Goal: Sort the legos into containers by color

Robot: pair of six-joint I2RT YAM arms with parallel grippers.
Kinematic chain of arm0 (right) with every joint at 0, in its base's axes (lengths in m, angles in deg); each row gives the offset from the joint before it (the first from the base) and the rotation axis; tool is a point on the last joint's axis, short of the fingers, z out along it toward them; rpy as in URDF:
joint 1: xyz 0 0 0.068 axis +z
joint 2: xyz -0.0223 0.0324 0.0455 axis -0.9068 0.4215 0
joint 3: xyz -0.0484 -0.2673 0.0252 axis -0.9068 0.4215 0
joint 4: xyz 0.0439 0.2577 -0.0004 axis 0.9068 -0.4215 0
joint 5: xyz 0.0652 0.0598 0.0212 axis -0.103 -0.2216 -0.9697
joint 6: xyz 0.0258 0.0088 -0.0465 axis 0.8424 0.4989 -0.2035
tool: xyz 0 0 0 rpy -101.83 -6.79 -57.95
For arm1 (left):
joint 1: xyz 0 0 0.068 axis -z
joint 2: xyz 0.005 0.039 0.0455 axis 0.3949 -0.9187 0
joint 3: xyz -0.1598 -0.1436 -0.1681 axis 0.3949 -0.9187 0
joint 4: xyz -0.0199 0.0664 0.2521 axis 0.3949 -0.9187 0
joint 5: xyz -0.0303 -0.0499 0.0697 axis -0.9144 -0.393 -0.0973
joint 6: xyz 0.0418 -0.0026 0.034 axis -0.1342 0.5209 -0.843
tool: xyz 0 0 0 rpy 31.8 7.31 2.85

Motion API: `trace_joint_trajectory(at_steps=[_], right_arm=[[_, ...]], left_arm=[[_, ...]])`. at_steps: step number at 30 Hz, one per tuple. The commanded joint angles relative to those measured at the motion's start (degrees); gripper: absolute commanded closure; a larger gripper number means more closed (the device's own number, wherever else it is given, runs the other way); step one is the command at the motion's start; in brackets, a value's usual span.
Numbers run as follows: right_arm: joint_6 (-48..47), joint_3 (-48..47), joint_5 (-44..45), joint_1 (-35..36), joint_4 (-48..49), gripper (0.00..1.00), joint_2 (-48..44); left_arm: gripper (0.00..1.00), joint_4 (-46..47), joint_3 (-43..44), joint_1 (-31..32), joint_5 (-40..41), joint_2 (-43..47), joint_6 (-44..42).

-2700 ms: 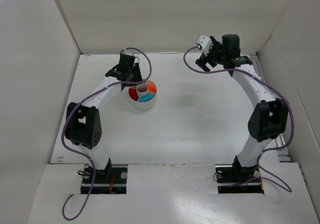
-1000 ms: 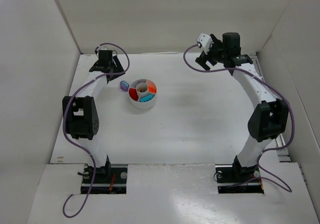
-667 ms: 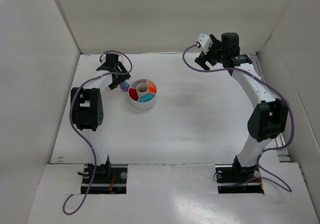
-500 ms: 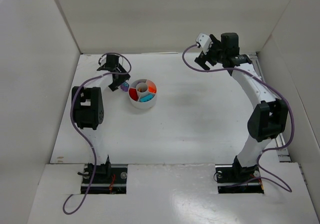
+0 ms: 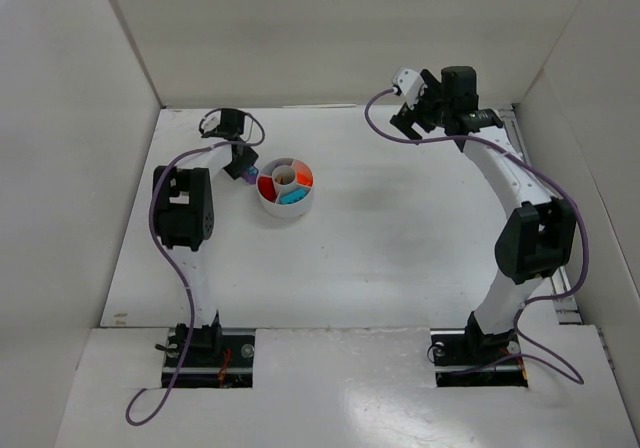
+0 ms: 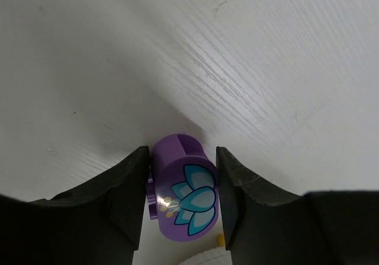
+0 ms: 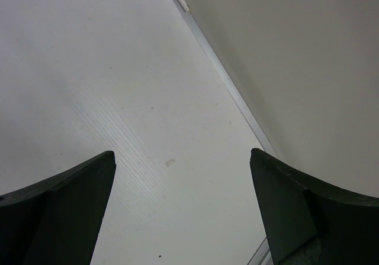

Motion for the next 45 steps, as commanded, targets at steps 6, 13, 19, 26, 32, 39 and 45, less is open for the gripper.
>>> trace_joint_trajectory(at_steps=[6,13,19,26,32,39,45], right_arm=[[0.29,0.95,0.50,0.51,1.01,0.00,-3.58],[0.29,3.85,0.50,0.51,3.02,0.00,-5.77],[0.29,5.09,-0.03,0.51,4.08,0.00,-6.30],[0.29,7.54,0.58,0.51,4.61,0.00,-8.23],[-0.24,9.39,1.11,0.51,5.14,0.00,-9.29],[-0.85,11.14,1.64,0.51,4.61,0.00,-10.96],[-1.38,11.68,1.64,0.51,4.09,0.00,-11.49]], left_arm=[[0.78,-1.96,0.82,0.72,1.46,5.54,-0.38],[0.81,-2.49,0.82,3.26,9.88,12.74,-2.14],[0.77,-0.73,-1.64,8.89,20.26,20.30,-5.56],[0.74,-6.25,1.34,14.96,30.54,19.09,-5.67],[0.74,-10.40,3.89,19.26,37.40,16.09,-2.50],[0.74,-9.08,3.89,23.13,38.72,14.77,-3.02],[0.72,-3.65,-2.07,25.33,44.18,14.77,-4.68]])
